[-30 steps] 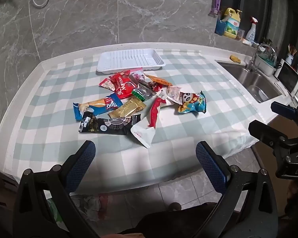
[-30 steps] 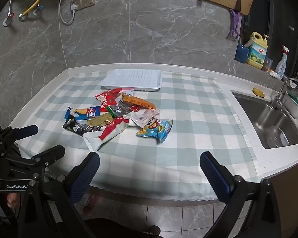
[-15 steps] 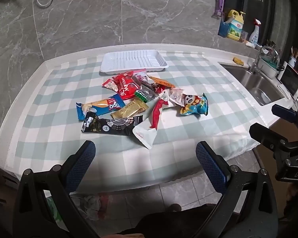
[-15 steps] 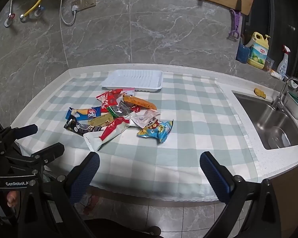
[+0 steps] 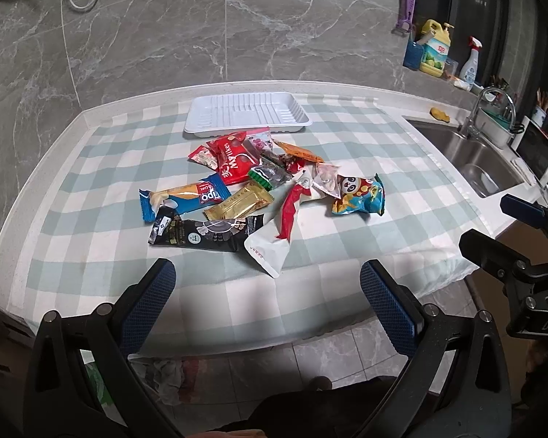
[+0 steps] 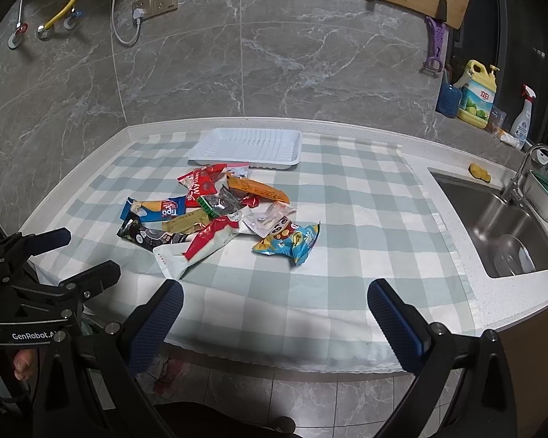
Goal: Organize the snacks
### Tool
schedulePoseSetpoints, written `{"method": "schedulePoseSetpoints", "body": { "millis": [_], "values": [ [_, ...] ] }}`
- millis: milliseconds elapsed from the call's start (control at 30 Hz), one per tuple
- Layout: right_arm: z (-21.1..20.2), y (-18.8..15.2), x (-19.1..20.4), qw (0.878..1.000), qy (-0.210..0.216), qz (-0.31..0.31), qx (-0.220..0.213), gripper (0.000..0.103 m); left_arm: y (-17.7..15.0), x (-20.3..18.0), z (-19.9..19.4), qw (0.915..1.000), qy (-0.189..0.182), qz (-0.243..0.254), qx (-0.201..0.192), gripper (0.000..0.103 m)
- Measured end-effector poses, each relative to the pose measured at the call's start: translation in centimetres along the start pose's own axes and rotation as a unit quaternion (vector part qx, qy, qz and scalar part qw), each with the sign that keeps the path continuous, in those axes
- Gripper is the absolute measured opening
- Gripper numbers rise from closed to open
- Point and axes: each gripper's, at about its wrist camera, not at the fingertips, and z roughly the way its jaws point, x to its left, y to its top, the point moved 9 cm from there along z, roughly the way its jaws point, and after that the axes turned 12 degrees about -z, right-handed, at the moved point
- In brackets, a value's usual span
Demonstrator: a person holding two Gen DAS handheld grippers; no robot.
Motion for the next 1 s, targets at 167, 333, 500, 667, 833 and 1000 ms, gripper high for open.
{"method": "schedulePoseSetpoints", "body": {
  "millis": [167, 333, 500, 667, 833, 1000],
  "values": [
    [0.01, 0.04, 0.04, 1.0, 0.0, 0.0, 0.0, 0.103, 0.07, 0.01, 0.01, 1.0, 0.0, 0.0, 0.0, 0.103],
    [0.0, 0.07, 0.04, 1.0, 0.0, 0.0, 0.0, 0.103, 0.07, 0.03, 0.0, 1.0, 0.001, -0.001, 0.001, 0.103],
    [0.03, 0.1, 0.05, 1.0, 0.0, -0.001, 0.0, 0.103, 0.09, 0.06, 0.04, 1.0, 0.0, 0.0, 0.0, 0.103],
    [0.01, 0.1, 0.06, 1.0, 0.0, 0.0, 0.001, 0.103, 0.12, 0.08, 0.04, 1.0, 0.0, -0.001, 0.001, 0.103],
    [0.1, 0.16, 0.13, 1.0, 0.0, -0.001, 0.001, 0.103, 0.24, 0.11, 0.15, 1.0, -0.001, -0.002, 0.001, 0.103],
    [0.14, 0.21, 0.12, 1.0, 0.0, -0.001, 0.001, 0.103, 0.25, 0.1, 0.14, 1.0, -0.001, -0.002, 0.001, 0.103]
  ]
}}
